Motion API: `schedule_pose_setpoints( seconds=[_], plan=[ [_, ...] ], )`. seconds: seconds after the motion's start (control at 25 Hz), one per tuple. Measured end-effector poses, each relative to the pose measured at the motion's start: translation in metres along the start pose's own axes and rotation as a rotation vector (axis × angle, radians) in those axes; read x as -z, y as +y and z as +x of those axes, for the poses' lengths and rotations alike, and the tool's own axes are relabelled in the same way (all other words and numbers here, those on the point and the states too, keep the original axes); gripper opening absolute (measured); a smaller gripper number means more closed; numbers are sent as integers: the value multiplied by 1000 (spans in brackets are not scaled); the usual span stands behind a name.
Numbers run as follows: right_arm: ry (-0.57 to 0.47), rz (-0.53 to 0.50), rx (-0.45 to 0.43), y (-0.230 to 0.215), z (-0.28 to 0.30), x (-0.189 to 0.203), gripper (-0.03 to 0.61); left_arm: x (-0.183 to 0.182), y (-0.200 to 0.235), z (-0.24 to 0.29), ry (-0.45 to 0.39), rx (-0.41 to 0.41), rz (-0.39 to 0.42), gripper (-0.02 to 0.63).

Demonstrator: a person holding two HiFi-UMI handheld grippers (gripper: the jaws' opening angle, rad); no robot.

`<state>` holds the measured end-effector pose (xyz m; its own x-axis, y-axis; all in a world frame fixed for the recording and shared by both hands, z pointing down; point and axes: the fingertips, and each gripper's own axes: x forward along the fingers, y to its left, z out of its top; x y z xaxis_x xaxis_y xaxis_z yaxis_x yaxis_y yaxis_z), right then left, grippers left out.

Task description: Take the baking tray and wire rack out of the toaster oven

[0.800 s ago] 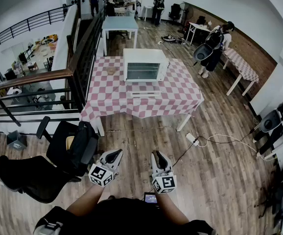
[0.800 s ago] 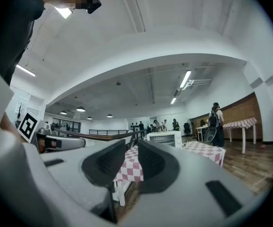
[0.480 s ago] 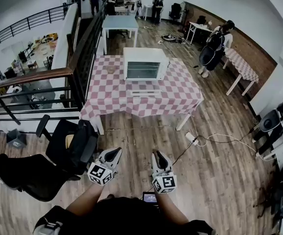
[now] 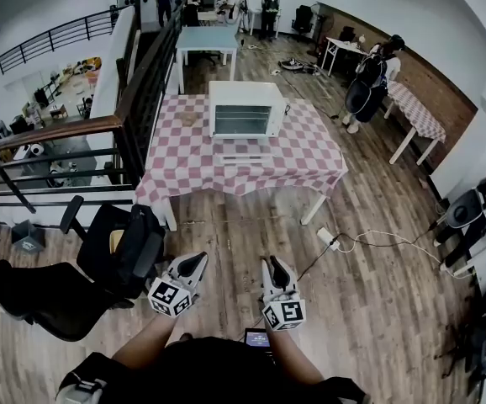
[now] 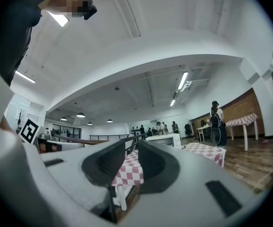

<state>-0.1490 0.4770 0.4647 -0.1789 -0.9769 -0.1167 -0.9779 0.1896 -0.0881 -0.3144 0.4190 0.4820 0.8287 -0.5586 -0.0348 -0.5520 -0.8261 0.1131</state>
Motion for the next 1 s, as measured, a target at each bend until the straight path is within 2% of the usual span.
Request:
schedule_pose_setpoints(
  seconds=[0.32, 0.6, 0.8, 1.0],
  plan=[
    [-10, 16, -26, -39, -8, 2, 87, 5, -12, 25, -14, -38, 1, -6],
    [-4, 47, -46, -58, 3, 11, 87, 6, -4, 38, -20, -71, 0, -6],
    [-2, 51, -52, -71, 27, 18, 87, 10, 15, 59, -30, -77, -13, -6],
    [13, 52, -50, -88, 78, 30, 87, 13, 64, 102, -39, -77, -24, -6]
  ],
)
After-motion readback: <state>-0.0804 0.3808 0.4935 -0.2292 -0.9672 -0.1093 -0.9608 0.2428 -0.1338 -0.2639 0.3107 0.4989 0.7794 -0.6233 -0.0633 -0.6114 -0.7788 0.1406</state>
